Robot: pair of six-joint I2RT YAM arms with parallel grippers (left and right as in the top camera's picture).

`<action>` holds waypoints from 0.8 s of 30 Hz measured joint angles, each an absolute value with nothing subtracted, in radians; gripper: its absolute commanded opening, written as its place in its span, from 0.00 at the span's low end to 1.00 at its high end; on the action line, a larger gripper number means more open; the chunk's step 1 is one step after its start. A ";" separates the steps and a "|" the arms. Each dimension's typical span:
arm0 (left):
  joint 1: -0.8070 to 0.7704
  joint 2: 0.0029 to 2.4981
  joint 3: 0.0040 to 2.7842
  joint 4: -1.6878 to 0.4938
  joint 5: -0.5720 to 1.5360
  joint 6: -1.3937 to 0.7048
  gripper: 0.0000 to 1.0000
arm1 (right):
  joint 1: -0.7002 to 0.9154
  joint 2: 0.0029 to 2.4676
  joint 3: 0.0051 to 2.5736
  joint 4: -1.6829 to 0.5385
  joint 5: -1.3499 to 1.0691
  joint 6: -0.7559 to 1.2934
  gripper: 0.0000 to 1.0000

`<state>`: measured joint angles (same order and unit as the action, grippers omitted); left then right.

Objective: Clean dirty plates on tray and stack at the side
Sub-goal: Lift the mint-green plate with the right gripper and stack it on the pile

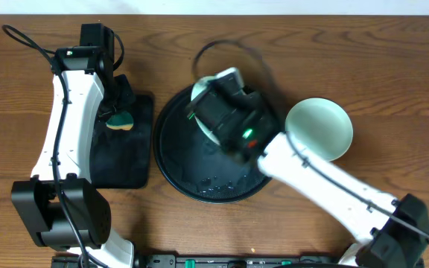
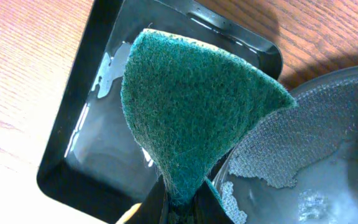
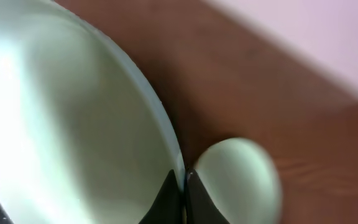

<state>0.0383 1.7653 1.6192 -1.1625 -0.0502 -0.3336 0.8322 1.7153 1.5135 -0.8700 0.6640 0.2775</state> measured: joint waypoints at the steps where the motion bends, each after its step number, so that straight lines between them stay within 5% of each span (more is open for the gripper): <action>1: 0.038 1.765 1.619 -1.163 -0.050 -0.333 0.08 | 0.802 1.715 1.512 -0.870 0.599 0.276 0.01; 12: 0.038 1.765 1.619 -1.162 -0.043 -0.334 0.07 | 0.380 1.715 1.509 -0.950 -0.173 0.207 0.01; 24: 0.038 1.765 1.620 -1.162 -0.036 -0.329 0.08 | -0.034 1.706 1.469 -1.055 -0.141 0.136 0.01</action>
